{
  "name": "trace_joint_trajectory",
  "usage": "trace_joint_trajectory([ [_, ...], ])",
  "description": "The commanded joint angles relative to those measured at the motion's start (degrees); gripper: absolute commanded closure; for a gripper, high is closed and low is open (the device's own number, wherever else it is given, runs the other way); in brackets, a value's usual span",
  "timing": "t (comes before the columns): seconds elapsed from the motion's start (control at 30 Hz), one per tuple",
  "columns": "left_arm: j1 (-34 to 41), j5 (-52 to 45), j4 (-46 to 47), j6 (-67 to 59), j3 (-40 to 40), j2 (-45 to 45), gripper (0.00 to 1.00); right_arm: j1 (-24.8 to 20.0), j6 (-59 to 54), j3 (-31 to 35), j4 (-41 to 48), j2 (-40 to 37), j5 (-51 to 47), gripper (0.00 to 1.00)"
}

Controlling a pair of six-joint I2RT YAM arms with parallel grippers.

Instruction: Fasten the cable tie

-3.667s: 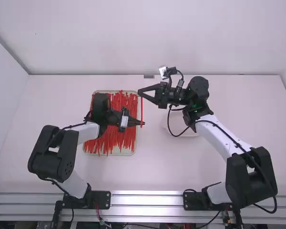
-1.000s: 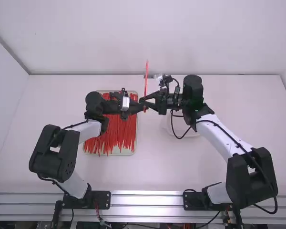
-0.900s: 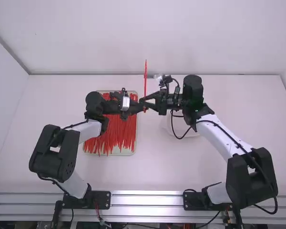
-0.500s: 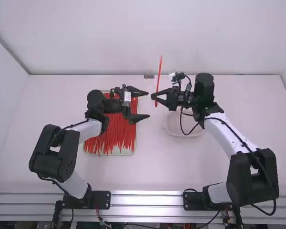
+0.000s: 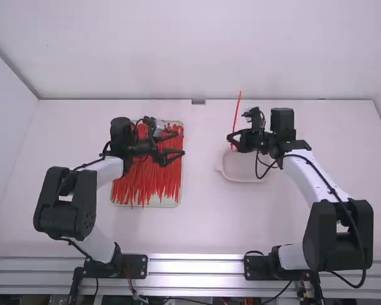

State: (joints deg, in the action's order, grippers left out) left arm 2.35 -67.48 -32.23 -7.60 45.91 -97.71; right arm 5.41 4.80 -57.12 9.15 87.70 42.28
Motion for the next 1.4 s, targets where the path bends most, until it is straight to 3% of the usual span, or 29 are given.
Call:
trace_joint_trajectory([
  [0.0,0.0,5.9,3.7,-4.9,0.5,-0.2,0.01,1.6,-1.7,1.0,-0.4,-1.0,-13.8,1.00],
  [0.07,-0.1,11.8,8.0,-4.2,0.5,-0.2,0.01,2.4,0.8,3.4,-2.4,-1.0,-20.3,1.00],
  [0.2,-0.1,13.6,11.1,-4.3,0.5,-0.2,0.01,2.2,4.5,9.0,-7.8,-1.0,-27.7,1.00],
  [0.53,-0.1,12.9,10.2,-4.2,0.5,-0.2,0.01,2.6,9.6,20.2,-22.7,-0.7,-32.6,1.00],
  [0.8,-0.1,11.0,10.4,-3.4,0.5,-0.2,0.01,3.3,10.4,19.3,-26.5,7.0,-33.2,1.00],
  [1.0,-0.1,11.5,10.4,-3.2,0.5,-0.2,0.01,3.3,10.4,16.9,-23.9,8.9,-33.1,0.98],
  [1.07,-0.1,11.8,10.3,-2.6,0.5,-0.2,0.01,3.3,10.4,16.5,-23.4,8.9,-33.2,0.90],
  [1.1,-0.1,12.6,9.6,-0.9,0.5,-0.2,0.01,3.3,10.4,16.2,-23.3,8.9,-33.3,0.73],
  [1.17,-0.1,12.9,9.2,-0.3,0.5,-0.2,0.01,3.3,10.4,16.2,-23.5,8.8,-33.4,0.61],
  [1.2,-0.1,12.9,8.8,-0.3,0.5,-0.2,0.01,3.3,10.3,16.2,-23.8,8.8,-33.4,0.43],
  [1.3,-0.1,12.9,7.1,2.5,0.5,-0.2,0.01,3.3,10.4,16.1,-23.7,8.0,-32.9,0.20],
  [1.33,-0.1,12.9,6.3,4.3,0.5,0.2,0.01,3.3,10.4,15.8,-23.4,7.4,-32.2,0.02],
  [1.37,-0.1,12.9,6.1,4.9,0.5,0.6,0.01,3.3,10.4,15.5,-23.2,6.9,-31.8,0.02],
])
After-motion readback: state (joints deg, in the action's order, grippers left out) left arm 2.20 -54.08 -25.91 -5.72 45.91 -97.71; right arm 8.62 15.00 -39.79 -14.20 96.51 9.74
